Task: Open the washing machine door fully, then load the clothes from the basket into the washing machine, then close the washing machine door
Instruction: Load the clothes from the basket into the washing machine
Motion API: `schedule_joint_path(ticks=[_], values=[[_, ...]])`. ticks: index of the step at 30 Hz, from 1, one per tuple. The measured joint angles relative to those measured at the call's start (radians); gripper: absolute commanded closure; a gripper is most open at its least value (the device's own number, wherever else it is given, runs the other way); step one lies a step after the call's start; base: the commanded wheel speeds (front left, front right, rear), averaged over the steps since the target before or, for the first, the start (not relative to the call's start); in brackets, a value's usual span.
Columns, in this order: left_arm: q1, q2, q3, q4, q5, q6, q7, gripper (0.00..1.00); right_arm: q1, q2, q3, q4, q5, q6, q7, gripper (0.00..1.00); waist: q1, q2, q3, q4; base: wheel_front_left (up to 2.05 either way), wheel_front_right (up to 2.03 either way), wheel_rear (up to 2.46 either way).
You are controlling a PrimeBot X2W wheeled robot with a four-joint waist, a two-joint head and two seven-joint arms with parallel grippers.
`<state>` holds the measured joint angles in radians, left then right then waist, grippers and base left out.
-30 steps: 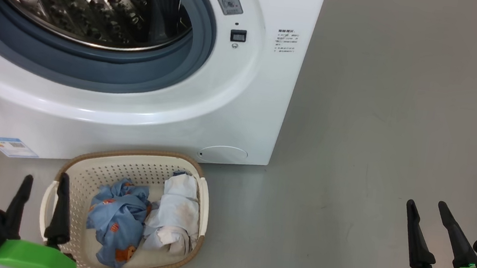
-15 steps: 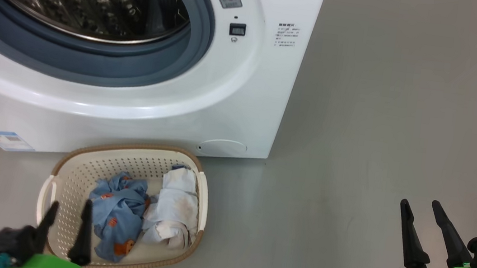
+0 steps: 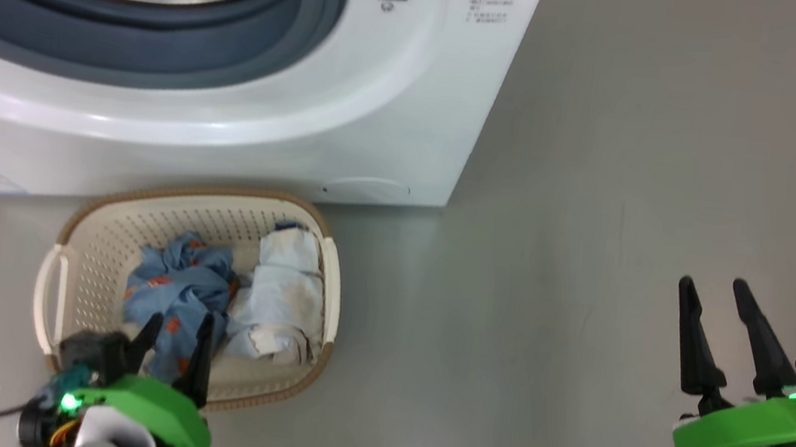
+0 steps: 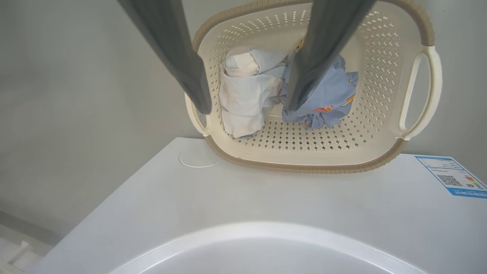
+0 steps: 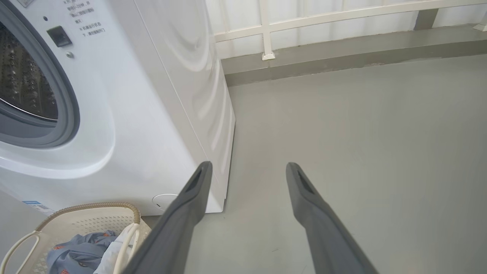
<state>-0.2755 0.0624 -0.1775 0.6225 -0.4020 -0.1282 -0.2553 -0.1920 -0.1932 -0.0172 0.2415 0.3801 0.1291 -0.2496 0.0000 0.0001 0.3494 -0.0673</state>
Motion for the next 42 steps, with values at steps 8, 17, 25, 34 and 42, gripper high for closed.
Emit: schedule_joint_path(ticks=[8,17,25,34,42], values=[[-0.186,0.004,-0.089,0.152,-0.049,0.000,0.000,0.00,-0.083,0.003,-0.004,-0.015,0.001,0.000,0.000,0.00,0.0000,0.0000,0.123,-0.013,0.00,0.00,0.00],[-0.319,0.018,-0.168,0.257,-0.100,0.000,0.000,0.00,-0.153,0.004,0.001,-0.010,0.001,0.000,0.000,0.00,0.0000,0.0000,0.239,-0.022,0.00,0.00,0.00],[-0.426,0.020,-0.262,0.325,-0.146,0.000,0.000,0.00,-0.201,0.003,0.009,0.010,0.001,0.000,0.000,0.00,0.0000,0.0000,0.323,-0.018,0.00,0.00,0.00],[-0.503,0.041,-0.385,0.388,-0.244,0.000,0.000,0.00,-0.230,0.001,0.034,0.002,0.001,0.000,0.000,0.00,0.0000,-0.0001,0.392,-0.022,0.00,0.00,0.00],[-0.562,0.059,-0.488,0.428,-0.341,0.000,0.000,0.00,-0.250,-0.002,0.045,-0.014,0.001,0.000,0.000,0.00,0.0000,0.0000,0.435,-0.040,0.00,0.00,0.00]])
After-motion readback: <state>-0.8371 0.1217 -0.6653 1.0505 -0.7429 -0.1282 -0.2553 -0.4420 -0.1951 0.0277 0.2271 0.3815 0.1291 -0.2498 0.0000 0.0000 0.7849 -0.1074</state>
